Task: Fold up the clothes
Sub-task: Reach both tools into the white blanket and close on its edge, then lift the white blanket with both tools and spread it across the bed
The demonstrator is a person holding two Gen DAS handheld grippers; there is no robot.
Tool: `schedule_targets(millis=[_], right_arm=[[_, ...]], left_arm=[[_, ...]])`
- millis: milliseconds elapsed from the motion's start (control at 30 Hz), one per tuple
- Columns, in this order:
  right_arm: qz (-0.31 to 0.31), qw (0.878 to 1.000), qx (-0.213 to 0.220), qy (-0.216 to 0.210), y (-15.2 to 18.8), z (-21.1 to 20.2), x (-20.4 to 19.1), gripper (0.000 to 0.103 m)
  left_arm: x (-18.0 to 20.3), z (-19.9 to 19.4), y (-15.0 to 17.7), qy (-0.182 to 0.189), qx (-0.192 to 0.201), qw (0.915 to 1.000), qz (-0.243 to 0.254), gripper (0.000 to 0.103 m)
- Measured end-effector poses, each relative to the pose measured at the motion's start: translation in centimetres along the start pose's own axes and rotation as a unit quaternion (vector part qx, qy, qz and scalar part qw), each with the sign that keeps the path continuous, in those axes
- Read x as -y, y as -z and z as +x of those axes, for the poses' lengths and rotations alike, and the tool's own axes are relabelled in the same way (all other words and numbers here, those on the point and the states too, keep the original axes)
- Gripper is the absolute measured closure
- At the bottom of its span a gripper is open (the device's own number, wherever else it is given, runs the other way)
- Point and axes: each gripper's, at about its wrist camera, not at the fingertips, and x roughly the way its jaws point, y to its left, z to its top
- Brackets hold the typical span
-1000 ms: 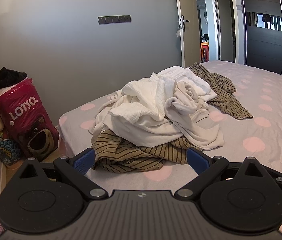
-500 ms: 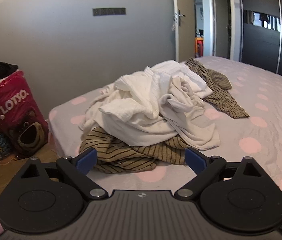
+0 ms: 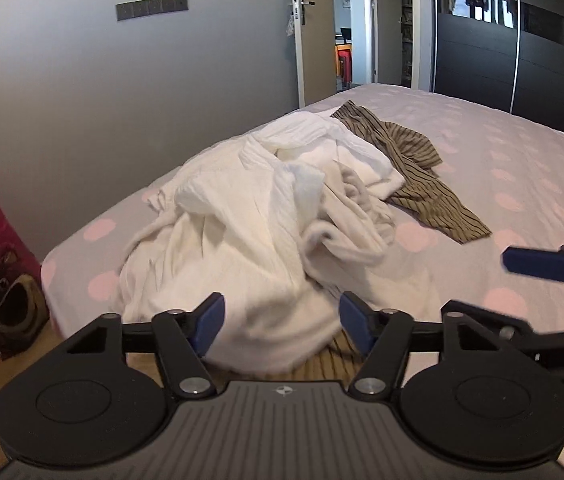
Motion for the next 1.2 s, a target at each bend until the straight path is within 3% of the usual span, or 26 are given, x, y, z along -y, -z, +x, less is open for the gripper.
schedule_targets(millis=[133,367,433,567,600,700,733,833,967,1200], right_arm=[[0.012,1.000,-0.010,-0.018,-2.0,3.8,0.7,0.045],[0.027,0.999,-0.013,-0.045,-5.9,10.9,1.1,0.045],[0.036,0.998,-0.018,-0.052,-6.8,12.9,1.3,0.048],[0.042,0.997,-0.027,-0.052,-7.5,15.7,1.4,0.056],[0.045,0.997,-0.032,-0.058,-7.5,16.3,1.5,0.060],[0.059,0.993,-0.043,-0.088,-7.6,17.3,1.8,0.093],[0.064,0.992,-0.039,-0.097,-7.7,17.0,1.9,0.096],[0.058,0.994,-0.020,-0.095,-8.2,15.2,1.8,0.098],[0.037,0.995,0.020,-0.086,-9.0,10.3,2.1,0.099],[0.031,0.996,0.064,-0.056,-8.3,-0.7,3.4,0.099]], left_arm=[[-2.1,3.3,-2.0,0.006,-0.003,0.9999,-0.009,0.052],[-5.8,9.0,-3.8,0.037,-0.023,0.9951,-0.088,0.062],[-6.1,10.0,-4.3,0.042,-0.025,0.9945,-0.093,0.070],[-6.1,11.3,-4.8,0.029,-0.025,0.9953,-0.089,0.072],[-6.1,11.6,-4.8,0.030,-0.031,0.9948,-0.093,0.075],[-6.4,12.0,-4.3,0.044,-0.041,0.9931,-0.101,0.089],[-6.4,12.0,-4.4,0.047,-0.040,0.9927,-0.104,0.097],[-6.2,10.8,-4.5,0.048,-0.026,0.9939,-0.096,0.100],[-5.4,7.6,-4.6,0.064,-0.013,0.9947,-0.080,0.100],[-1.4,-0.6,-4.0,0.128,0.011,0.9912,-0.031,0.101]])
